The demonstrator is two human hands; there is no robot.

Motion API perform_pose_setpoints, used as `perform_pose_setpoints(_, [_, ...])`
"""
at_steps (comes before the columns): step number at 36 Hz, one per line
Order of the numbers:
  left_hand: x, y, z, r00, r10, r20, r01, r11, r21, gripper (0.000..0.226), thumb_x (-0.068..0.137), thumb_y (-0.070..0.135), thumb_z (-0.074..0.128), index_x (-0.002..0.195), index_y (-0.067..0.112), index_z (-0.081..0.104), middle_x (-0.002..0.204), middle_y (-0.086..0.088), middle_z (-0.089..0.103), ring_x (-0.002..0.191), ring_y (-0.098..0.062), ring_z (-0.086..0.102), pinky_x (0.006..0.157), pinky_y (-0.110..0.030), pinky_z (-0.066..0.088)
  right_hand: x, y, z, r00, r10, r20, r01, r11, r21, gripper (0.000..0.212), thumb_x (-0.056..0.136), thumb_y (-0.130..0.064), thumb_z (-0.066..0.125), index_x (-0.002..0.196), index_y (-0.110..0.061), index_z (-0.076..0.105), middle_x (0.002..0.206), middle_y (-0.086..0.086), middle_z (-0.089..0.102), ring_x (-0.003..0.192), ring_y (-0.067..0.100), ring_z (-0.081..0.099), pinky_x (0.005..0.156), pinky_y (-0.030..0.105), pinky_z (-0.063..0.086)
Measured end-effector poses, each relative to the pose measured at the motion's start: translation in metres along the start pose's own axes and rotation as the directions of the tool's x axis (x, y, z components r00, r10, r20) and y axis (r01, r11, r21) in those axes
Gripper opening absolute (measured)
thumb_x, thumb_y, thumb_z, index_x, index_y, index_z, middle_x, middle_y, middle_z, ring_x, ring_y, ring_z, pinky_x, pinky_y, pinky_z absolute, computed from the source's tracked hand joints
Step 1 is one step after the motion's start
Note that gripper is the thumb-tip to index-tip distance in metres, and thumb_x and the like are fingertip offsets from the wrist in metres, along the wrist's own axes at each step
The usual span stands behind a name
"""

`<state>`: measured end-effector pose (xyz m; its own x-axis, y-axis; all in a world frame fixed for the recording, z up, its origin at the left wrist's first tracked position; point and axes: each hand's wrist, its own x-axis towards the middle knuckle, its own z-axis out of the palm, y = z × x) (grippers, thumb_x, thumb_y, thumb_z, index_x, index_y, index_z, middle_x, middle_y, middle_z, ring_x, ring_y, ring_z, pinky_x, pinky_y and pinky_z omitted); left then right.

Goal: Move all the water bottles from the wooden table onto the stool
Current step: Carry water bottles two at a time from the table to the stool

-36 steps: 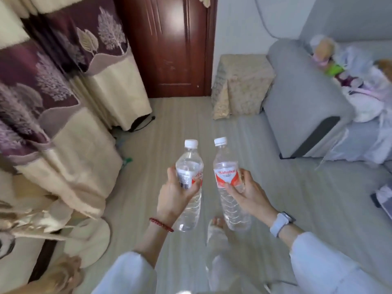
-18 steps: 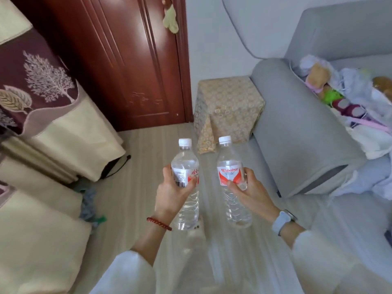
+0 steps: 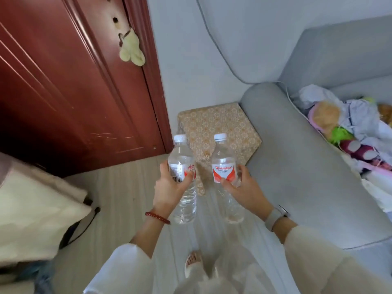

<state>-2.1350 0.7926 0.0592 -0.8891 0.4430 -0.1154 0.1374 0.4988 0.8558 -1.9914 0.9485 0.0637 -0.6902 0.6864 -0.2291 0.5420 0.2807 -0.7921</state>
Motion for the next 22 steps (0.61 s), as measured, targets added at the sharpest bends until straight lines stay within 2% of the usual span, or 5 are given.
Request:
perform_pose_setpoints(3, [0.059,0.01,0.02,0.999,-0.005,0.046,0.007,0.999,-0.04,0.061,0.068,0.047,0.072,0.117,0.03,0.039,0.086,0.026,0.056,0.075,0.007,0.056,0.062,-0.016,0.042,0.059,-0.002,-0.005,0.999,0.046,0.008,-0.046,0.999,0.016,0.057,0.07,-0.054,0.065,0.111,-0.027,0.036,0.092,-0.019,0.054,0.083,0.01,0.058,0.071,0.028,0.044])
perform_pose_setpoints(7, [0.139,0.014,0.053,0.996,-0.044,0.076,0.05,0.995,-0.081,0.065,0.067,0.038,0.077,0.12,0.029,0.04,0.091,0.028,0.058,0.08,0.005,0.058,0.066,-0.02,0.047,0.143,0.001,-0.01,0.998,0.059,0.032,-0.061,0.997,0.051,0.056,0.072,-0.047,0.069,0.11,-0.031,0.03,0.089,-0.028,0.049,0.076,-0.003,0.055,0.064,0.017,0.043])
perform_pose_setpoints(11, [0.22,0.018,0.092,0.989,-0.099,0.107,0.114,0.983,-0.147,0.07,0.069,0.026,0.079,0.125,0.022,0.037,0.102,0.009,0.06,0.092,-0.013,0.061,0.083,-0.036,0.052,0.238,0.009,-0.014,0.993,0.078,0.094,-0.085,0.993,0.078,0.059,0.074,-0.04,0.07,0.115,-0.028,0.029,0.094,-0.02,0.053,0.078,-0.001,0.058,0.056,0.008,0.044])
perform_pose_setpoints(19, [0.354,0.004,0.157,0.982,-0.165,0.096,0.18,0.969,-0.17,0.073,0.07,0.014,0.078,0.128,0.014,0.034,0.107,0.005,0.05,0.099,-0.015,0.052,0.083,-0.029,0.044,0.411,0.031,-0.004,0.977,0.041,0.208,-0.054,0.997,0.057,0.064,0.071,-0.037,0.075,0.119,-0.027,0.033,0.104,-0.01,0.058,0.087,0.01,0.062,0.072,0.032,0.056])
perform_pose_setpoints(22, [0.398,-0.01,0.174,0.982,-0.158,0.103,0.171,0.977,-0.126,0.07,0.07,0.013,0.078,0.127,0.013,0.037,0.108,0.004,0.051,0.097,-0.015,0.052,0.077,-0.022,0.042,0.462,0.039,0.009,0.982,0.038,0.184,-0.047,0.998,0.042,0.063,0.071,-0.035,0.075,0.117,-0.028,0.032,0.098,-0.017,0.055,0.083,0.006,0.059,0.065,0.025,0.052])
